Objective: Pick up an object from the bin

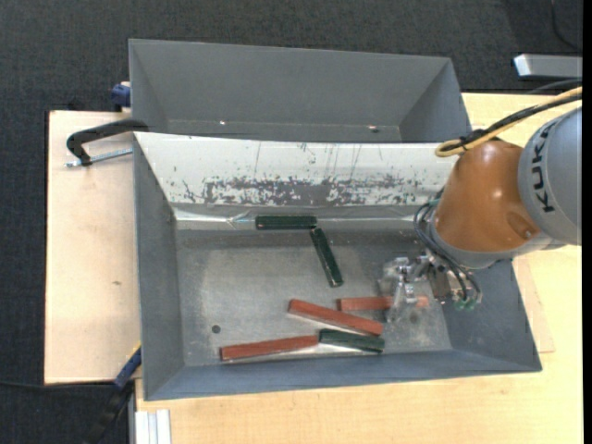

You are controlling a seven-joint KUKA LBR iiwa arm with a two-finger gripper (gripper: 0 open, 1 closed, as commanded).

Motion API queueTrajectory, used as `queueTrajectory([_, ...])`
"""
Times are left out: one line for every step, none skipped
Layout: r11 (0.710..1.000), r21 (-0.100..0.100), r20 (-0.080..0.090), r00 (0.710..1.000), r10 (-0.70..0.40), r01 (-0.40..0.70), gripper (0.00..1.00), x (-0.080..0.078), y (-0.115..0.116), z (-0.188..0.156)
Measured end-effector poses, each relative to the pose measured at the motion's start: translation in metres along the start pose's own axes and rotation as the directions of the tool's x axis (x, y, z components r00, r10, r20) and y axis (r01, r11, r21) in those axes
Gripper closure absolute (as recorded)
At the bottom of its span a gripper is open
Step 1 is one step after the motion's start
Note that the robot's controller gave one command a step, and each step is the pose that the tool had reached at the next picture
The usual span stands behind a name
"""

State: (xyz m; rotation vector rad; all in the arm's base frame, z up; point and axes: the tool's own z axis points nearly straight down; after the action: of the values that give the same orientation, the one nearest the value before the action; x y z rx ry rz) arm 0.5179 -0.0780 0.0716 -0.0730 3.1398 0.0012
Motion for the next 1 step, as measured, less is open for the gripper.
queueTrajectory([1.0, 0.0, 0.0, 1.0, 0.0, 0.0, 1.0, 0.0, 0.0, -0.0001])
